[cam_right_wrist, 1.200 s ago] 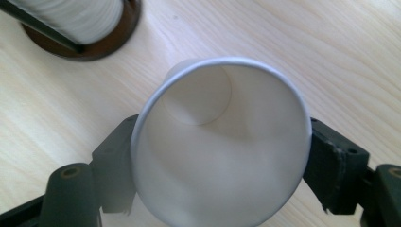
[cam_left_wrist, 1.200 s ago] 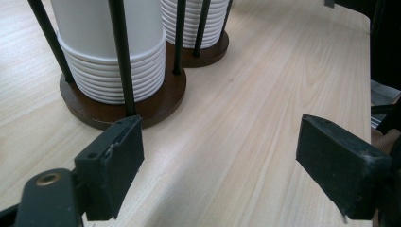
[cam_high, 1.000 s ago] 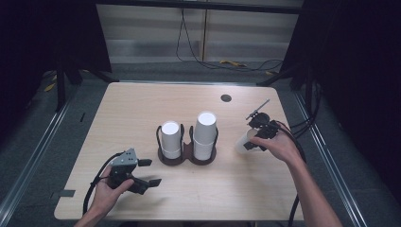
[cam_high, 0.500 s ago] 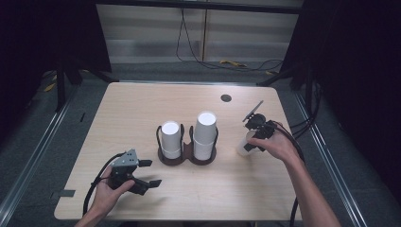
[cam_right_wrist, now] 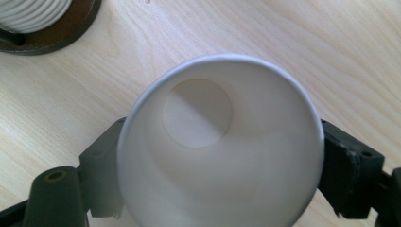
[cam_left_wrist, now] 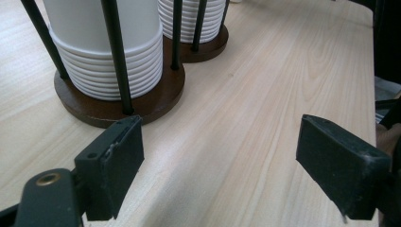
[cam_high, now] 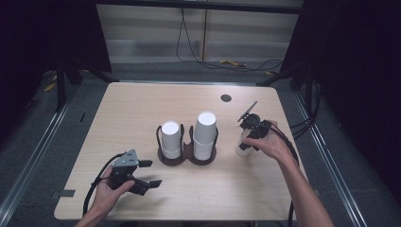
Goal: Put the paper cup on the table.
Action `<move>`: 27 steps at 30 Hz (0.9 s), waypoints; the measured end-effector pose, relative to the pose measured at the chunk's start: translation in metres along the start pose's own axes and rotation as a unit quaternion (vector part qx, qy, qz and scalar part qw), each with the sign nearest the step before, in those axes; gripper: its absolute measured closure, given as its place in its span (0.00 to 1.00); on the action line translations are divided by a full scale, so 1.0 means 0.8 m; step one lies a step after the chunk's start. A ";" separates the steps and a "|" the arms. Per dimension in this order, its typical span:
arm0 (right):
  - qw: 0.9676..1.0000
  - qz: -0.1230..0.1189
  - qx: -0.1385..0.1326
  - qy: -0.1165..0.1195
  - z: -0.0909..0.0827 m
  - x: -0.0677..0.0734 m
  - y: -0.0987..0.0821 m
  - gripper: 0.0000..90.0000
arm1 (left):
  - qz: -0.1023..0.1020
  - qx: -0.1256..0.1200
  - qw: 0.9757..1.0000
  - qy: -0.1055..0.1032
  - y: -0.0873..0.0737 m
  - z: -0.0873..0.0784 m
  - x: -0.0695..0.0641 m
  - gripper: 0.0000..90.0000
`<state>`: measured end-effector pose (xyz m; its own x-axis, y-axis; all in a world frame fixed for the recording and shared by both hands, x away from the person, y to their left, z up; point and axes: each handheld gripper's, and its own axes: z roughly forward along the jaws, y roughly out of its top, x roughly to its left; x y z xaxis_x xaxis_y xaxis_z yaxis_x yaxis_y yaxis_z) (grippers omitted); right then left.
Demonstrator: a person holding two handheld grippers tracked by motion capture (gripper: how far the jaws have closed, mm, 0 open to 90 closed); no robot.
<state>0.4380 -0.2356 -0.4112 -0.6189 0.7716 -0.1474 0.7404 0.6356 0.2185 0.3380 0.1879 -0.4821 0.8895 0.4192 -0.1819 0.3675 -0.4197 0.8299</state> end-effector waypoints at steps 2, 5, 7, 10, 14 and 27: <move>1.000 0.004 -0.003 0.002 0.002 -0.001 0.000 0.19 | -0.003 0.001 1.000 0.001 -0.001 0.000 0.001 0.18; 1.000 0.013 0.000 0.014 0.004 -0.002 0.000 0.19 | -0.004 0.001 1.000 0.002 -0.001 0.000 0.002 0.18; 1.000 0.014 -0.002 0.017 0.005 -0.002 -0.001 0.19 | -0.004 0.001 1.000 0.002 -0.001 0.000 0.001 0.18; 1.000 0.019 -0.007 0.022 0.007 -0.002 -0.002 0.18 | -0.003 0.004 1.000 0.001 -0.002 0.002 0.001 0.18; 0.999 0.026 -0.014 0.026 0.009 -0.002 -0.003 0.17 | -0.004 0.003 1.000 0.000 -0.002 0.002 0.001 0.18; 0.997 0.045 -0.055 0.029 0.003 -0.003 -0.004 0.18 | -0.010 0.007 1.000 0.006 -0.004 0.002 0.004 0.18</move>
<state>0.4377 -0.2397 -0.4141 -0.5681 0.8202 -0.0677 0.7622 0.5554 0.3325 0.3403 0.1889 -0.4863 0.8788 0.4365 -0.1927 0.3894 -0.4226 0.8184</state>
